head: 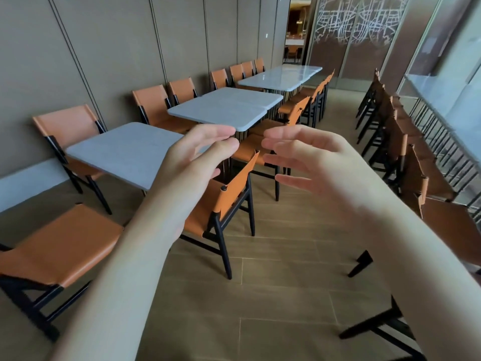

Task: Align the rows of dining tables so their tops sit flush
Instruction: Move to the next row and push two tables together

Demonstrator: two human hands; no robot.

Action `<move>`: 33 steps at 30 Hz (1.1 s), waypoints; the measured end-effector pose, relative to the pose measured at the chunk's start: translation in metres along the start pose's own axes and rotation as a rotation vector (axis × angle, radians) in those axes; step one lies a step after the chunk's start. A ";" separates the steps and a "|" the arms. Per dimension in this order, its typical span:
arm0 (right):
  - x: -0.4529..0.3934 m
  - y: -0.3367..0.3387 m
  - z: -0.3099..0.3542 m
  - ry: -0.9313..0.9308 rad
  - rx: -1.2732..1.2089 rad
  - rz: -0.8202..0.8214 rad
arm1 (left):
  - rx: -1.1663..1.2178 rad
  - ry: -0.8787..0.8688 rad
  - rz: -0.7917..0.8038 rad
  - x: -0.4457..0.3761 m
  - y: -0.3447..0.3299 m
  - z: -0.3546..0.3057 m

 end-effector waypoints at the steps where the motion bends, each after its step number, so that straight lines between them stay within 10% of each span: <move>1: -0.017 -0.007 -0.006 -0.003 0.004 -0.004 | -0.005 -0.001 0.007 -0.017 0.006 0.011; 18: -0.256 -0.039 -0.072 -0.067 -0.004 -0.169 | 0.001 0.031 0.158 -0.268 0.043 0.134; 33: -0.429 0.164 -0.117 -0.087 -0.006 -0.234 | -0.027 0.065 0.238 -0.486 -0.153 0.154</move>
Point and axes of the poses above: each hand's wrist, its own x-axis away from the middle knuckle, its own y-axis out of the back of the hand, z = x × y, the point moved 7 cm from there along -x, towards the middle knuckle, and after that the axes turned 15 degrees about -x, right-handed, at the moved point
